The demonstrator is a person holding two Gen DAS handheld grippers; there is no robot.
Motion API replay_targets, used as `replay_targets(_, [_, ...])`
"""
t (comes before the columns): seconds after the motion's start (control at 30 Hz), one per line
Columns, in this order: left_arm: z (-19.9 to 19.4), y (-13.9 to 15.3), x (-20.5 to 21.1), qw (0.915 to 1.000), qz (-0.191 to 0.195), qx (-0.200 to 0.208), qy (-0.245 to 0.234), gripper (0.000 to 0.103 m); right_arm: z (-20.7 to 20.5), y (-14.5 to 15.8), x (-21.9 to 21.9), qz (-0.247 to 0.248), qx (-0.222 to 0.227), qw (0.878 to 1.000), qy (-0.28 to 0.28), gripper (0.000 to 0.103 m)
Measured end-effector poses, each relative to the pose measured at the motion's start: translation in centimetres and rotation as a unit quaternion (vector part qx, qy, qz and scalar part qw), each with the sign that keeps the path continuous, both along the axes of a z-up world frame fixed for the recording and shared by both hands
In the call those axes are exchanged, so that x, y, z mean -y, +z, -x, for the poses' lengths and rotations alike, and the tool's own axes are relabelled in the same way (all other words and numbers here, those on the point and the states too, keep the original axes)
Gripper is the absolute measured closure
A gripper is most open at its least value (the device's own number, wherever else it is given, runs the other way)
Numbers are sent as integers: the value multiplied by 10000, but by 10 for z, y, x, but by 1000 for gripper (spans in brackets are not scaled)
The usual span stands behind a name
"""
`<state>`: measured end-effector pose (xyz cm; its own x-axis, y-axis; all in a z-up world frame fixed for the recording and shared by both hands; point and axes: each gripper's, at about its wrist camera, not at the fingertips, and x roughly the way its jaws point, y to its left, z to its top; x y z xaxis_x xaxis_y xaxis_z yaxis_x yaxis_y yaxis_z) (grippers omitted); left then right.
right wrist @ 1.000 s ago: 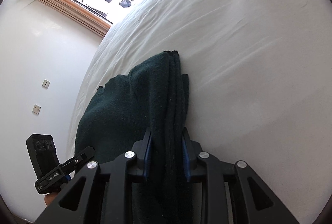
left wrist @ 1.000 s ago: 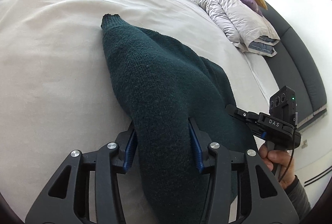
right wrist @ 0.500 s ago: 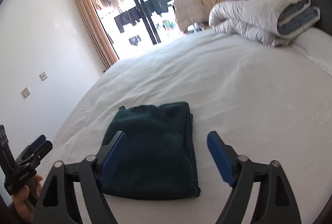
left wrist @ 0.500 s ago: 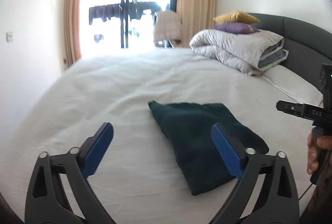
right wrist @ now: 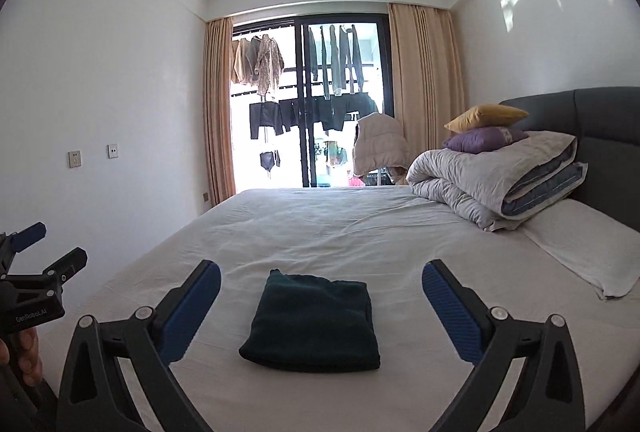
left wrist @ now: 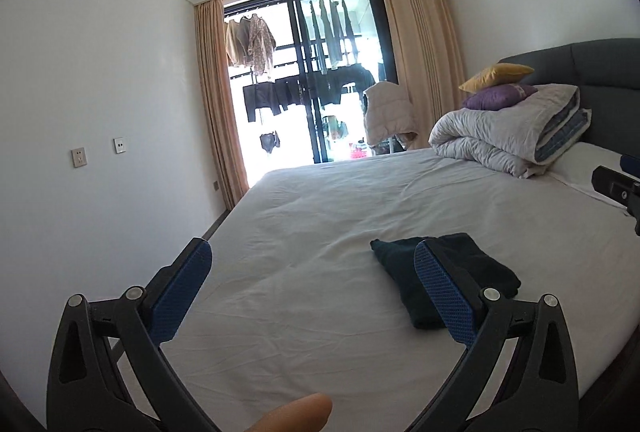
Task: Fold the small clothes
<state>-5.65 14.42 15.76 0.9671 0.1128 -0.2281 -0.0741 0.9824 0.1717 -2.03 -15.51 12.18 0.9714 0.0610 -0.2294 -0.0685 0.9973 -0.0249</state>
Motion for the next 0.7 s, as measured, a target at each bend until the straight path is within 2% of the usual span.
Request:
replay_targets(0.23, [40, -10, -10, 9968, 381, -665, 206, 0, 21, -15, -15, 47, -553, 9984, -91, 0])
replay_targets(0.43, [33, -42, -19, 9888, 659, -1322, 201, 0, 34, -31, -19, 32, -815, 9965, -209, 0])
replay_targets(0.7, [18, -75, -25, 9803, 885, -1758, 181, 0, 28, -45, -22, -19, -1134, 9933, -227, 0])
